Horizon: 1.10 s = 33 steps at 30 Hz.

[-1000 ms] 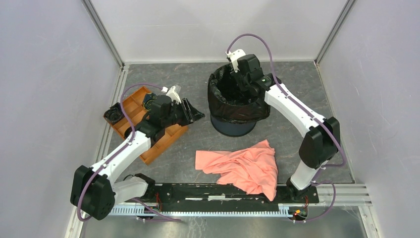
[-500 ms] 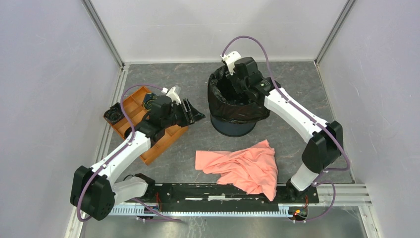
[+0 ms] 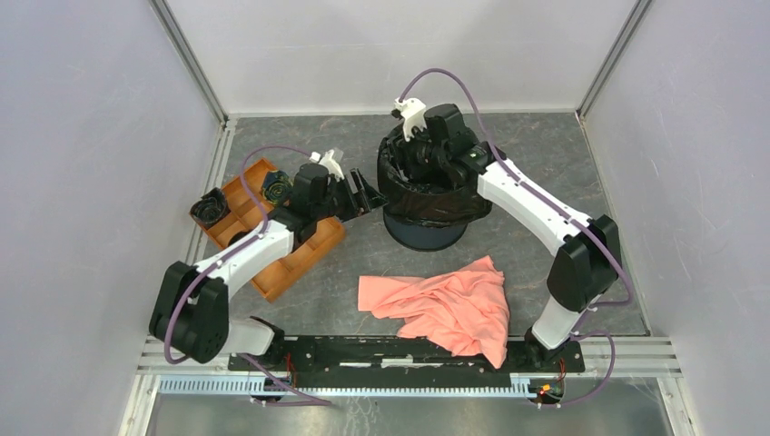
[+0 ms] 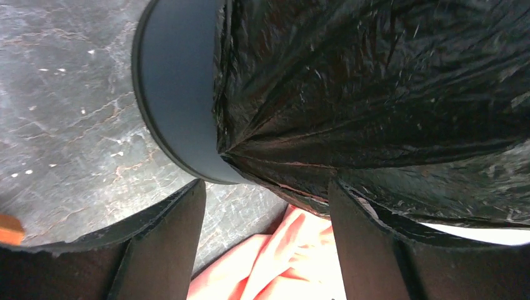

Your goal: Put the trash bags into the trash bin

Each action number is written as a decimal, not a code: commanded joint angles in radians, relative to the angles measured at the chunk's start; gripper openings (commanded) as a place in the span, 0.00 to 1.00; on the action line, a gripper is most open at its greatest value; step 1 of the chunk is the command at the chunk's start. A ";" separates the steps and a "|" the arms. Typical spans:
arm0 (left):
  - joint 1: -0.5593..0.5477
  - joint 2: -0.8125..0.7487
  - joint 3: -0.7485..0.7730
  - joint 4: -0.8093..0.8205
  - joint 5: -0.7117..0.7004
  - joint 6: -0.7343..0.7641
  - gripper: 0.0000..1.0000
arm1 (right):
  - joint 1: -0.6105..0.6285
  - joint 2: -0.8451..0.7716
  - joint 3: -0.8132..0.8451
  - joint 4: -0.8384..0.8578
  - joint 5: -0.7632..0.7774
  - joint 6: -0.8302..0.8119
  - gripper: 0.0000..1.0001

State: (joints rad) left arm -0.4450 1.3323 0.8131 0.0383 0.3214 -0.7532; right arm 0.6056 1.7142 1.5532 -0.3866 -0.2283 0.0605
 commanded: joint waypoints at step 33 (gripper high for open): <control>-0.003 -0.092 -0.079 0.101 0.080 -0.034 0.84 | -0.025 0.222 0.003 -0.106 0.267 -0.075 0.40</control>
State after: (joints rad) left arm -0.4454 1.2728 0.7429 0.1104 0.3859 -0.8017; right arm 0.5995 1.9324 1.6207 -0.5144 0.1150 -0.0406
